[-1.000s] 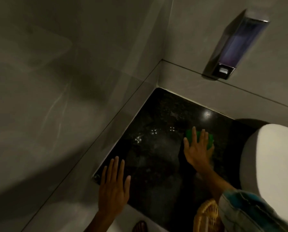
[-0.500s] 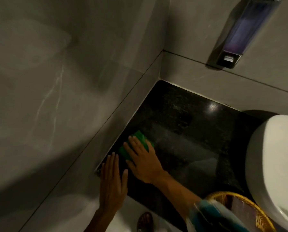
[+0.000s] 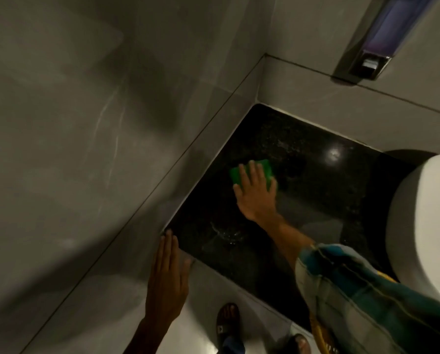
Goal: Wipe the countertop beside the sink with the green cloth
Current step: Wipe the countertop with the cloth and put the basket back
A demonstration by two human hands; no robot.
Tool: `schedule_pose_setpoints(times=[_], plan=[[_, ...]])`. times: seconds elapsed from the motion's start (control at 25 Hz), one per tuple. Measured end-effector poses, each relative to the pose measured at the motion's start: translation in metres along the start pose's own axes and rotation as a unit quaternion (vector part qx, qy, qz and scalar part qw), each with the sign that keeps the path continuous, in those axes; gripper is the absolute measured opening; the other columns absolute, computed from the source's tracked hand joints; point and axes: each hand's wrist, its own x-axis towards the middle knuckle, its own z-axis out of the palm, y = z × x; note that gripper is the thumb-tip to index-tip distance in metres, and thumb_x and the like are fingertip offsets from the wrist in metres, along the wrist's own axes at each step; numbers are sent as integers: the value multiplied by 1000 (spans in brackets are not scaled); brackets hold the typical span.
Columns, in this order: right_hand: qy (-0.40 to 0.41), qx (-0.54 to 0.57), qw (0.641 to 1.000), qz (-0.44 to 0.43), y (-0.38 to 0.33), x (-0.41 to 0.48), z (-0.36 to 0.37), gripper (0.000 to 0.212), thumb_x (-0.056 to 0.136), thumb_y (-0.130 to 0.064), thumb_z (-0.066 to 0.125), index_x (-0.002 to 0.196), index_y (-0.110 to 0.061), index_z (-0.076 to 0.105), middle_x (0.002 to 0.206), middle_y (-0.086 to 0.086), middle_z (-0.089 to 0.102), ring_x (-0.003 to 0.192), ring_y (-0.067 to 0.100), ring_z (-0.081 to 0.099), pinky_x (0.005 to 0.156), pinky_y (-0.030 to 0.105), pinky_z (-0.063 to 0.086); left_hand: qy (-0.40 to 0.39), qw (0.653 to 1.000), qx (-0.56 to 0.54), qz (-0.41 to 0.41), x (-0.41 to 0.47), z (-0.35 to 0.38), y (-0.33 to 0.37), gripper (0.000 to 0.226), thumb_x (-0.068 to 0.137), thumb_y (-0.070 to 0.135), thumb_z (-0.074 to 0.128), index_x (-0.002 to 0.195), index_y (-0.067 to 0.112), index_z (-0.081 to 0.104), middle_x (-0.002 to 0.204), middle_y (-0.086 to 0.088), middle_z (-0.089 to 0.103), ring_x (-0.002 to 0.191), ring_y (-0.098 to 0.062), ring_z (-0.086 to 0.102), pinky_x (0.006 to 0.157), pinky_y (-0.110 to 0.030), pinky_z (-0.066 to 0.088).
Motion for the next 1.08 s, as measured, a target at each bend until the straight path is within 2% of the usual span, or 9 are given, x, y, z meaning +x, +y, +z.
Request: schedule_pose_setpoints(times=[0.12, 0.2, 0.32, 0.4, 0.48, 0.68, 0.76, 0.92, 1.08], plan=[[-50, -15, 986, -160, -59, -92, 38, 59, 96, -47, 29, 151, -30, 16, 163, 2, 11, 150, 24, 4, 117, 57, 6, -5, 1000, 19, 11, -1, -5, 2, 69, 96, 51, 11, 148, 6, 14, 159, -11, 16, 148, -24, 16, 119, -35, 18], [-30, -22, 979, -202, -53, -150, 48, 59, 94, -48, 32, 150, -31, 21, 161, 2, 19, 149, 24, 14, 116, 55, 5, -16, 999, 32, 16, -1, -6, -1, 69, 97, 51, 12, 148, 4, 13, 159, -13, 17, 147, -27, 18, 119, -37, 20], [16, -37, 999, -29, 9, -167, 33, 58, 94, -46, 29, 149, -29, 23, 160, 4, 18, 148, 25, 16, 116, 56, 10, -23, 999, 24, 11, -1, -3, -5, 72, 96, 56, 11, 149, 7, 11, 160, -12, 14, 148, -26, 15, 119, -38, 22], [21, -3, 994, 111, 32, -138, 15, 58, 97, -45, 24, 151, -30, 15, 163, 3, 7, 150, 22, 2, 118, 58, 7, -17, 1000, 16, 7, 0, -2, -4, 73, 95, 57, 14, 149, 8, 12, 160, -12, 15, 148, -25, 15, 118, -40, 25], [20, 30, 989, 147, 17, -100, 9, 59, 98, -45, 26, 152, -30, 8, 164, 2, -1, 149, 20, -6, 118, 58, 3, -14, 1000, 6, 16, 0, -2, -6, 71, 95, 57, 17, 149, 10, 12, 160, -11, 15, 149, -23, 14, 118, -40, 24], [-36, 1, 993, -111, -68, -132, 42, 60, 96, -44, 33, 151, -29, 14, 163, 1, 7, 150, 22, 1, 118, 58, 4, -6, 999, -12, 45, 0, -6, -13, 65, 98, 51, 15, 149, 11, 18, 160, -6, 17, 149, -17, 12, 119, -39, 21], [-2, -19, 993, -120, -53, -170, 50, 63, 93, -45, 37, 150, -29, 18, 161, 3, 15, 149, 25, 11, 116, 57, 5, 3, 999, -26, 30, 0, -8, -10, 67, 97, 52, 15, 148, 10, 23, 159, -8, 21, 148, -20, 17, 118, -44, 25], [52, -5, 993, 104, 9, -196, 36, 60, 95, -47, 24, 151, -28, 15, 161, 3, 8, 149, 23, 6, 115, 51, -1, -3, 996, -59, 69, 13, -1, 28, 62, 96, 52, 21, 144, 14, 33, 156, -11, 30, 146, -21, 22, 115, -50, 29], [62, 100, 936, 331, 50, -113, -8, 61, 100, -42, 26, 153, -24, 3, 163, 6, -8, 149, 23, -11, 118, 58, -2, -18, 982, -65, 177, 73, 13, 89, 52, 98, 42, 29, 138, 13, 44, 151, -12, 39, 145, -24, 26, 117, -46, 26]])
